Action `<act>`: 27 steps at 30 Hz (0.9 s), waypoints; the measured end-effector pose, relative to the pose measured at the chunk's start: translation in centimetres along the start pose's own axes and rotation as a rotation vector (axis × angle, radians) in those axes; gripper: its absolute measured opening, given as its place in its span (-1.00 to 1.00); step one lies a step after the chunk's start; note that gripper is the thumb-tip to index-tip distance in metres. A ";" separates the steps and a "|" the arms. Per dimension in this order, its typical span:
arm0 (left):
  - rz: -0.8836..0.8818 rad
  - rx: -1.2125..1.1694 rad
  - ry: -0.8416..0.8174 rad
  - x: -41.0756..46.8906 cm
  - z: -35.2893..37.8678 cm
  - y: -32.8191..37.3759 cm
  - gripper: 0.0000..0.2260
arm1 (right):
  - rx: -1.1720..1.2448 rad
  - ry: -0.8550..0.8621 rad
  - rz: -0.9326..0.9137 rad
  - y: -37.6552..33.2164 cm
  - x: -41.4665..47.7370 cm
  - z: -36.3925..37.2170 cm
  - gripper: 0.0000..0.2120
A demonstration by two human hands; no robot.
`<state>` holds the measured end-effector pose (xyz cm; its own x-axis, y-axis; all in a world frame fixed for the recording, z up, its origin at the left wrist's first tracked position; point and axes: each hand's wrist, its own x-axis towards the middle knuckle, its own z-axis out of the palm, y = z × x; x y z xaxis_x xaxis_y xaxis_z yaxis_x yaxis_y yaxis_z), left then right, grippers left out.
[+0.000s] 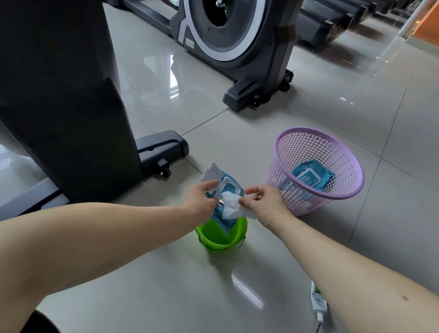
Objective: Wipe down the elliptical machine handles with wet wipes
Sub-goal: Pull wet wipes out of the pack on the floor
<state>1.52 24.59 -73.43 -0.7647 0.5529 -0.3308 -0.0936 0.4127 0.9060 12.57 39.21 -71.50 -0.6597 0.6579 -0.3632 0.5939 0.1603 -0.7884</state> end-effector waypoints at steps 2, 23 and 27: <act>-0.007 -0.005 -0.008 0.1 0.0 0.0 -0.56 | 0.035 0.051 -0.027 -0.1 0.2 -0.1 -0.84; -0.056 -0.008 -0.109 -0.1 0.6 -0.6 -0.55 | 0.245 0.211 -0.004 -2.2 0.3 -0.9 -0.88; -0.059 -0.019 -0.109 0.0 0.5 -0.6 -0.55 | 0.441 0.287 0.085 -2.5 0.3 -1.2 -0.91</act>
<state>1.90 24.73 -74.09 -0.6839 0.6040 -0.4093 -0.1488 0.4337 0.8887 11.46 39.86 -69.01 -0.4283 0.8400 -0.3331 0.3487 -0.1864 -0.9185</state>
